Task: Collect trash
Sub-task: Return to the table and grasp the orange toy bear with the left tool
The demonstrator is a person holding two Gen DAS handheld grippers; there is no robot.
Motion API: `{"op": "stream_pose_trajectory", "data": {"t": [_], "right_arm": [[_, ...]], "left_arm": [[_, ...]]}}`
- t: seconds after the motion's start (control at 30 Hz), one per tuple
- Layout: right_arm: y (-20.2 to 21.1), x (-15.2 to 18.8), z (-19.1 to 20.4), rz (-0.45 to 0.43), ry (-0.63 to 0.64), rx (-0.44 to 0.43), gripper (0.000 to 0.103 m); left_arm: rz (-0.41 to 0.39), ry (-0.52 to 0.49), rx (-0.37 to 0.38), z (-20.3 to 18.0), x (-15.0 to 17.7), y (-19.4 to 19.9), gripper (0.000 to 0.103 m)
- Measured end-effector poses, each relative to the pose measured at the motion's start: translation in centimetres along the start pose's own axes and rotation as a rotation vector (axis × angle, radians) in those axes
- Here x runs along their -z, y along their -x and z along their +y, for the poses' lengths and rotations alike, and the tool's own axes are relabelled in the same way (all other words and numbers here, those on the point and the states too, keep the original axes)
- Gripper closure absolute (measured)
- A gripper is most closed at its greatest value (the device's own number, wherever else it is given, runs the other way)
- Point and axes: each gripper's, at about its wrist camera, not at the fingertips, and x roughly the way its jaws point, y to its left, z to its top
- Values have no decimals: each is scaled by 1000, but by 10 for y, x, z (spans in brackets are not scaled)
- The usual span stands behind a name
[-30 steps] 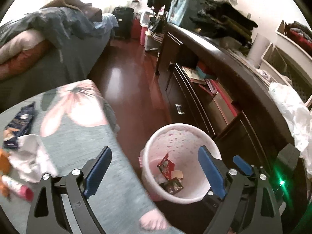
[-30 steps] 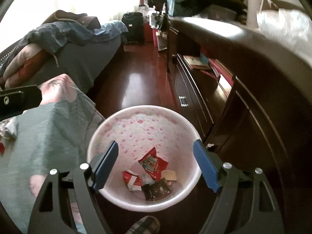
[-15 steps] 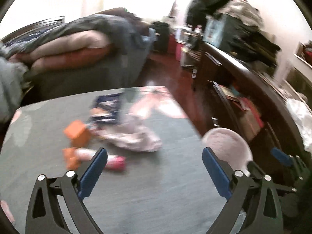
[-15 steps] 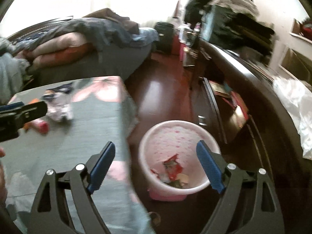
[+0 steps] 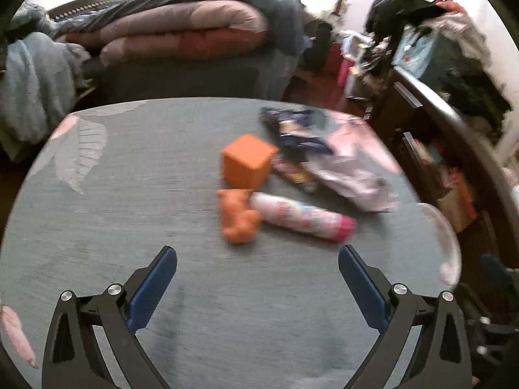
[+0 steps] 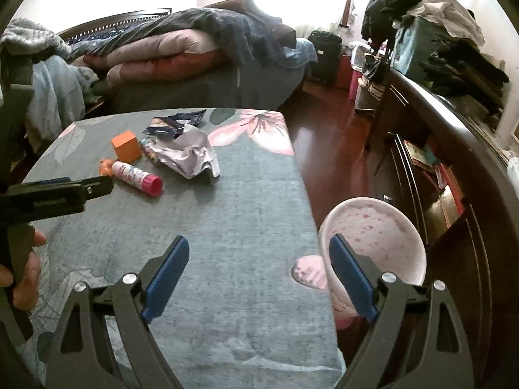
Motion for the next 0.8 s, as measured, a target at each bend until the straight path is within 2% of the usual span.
{"op": "stream_pose_trajectory", "data": {"t": [0.07,0.13,0.2,0.3,0.47,0.53,0.6,0.63,0.7,0.8], "right_arm": [[-1,-1,2,2,-1,-7,14],[-3,-3,4,5,-7,-16,14],[-5,-4,6,8,-8,-26,14],[-8,-7,11,11,-2,-35,14],[-14,-14,27,12,21,-52,14],[-15,-17,34,11,36,-56,14],[-17,-20,42,8,49,-63,14],[-18,-22,45,9,51,-69,14],[-22,-25,52,16,50,-86,14],[-29,-30,64,32,44,-117,14]], "left_arm": [[3,20,-53,9,-2,-7,4],[7,45,-70,17,-5,-13,6],[15,57,-89,22,-8,-19,15],[7,43,-110,24,-14,-26,17],[-16,4,-96,18,-23,-37,21],[-19,-18,-110,15,-26,-40,28],[-29,-28,-111,14,-28,-39,52],[-31,-32,-115,15,-29,-39,56],[-30,-37,-124,18,-29,-38,78],[-17,-20,-107,28,-29,-34,78]]}}
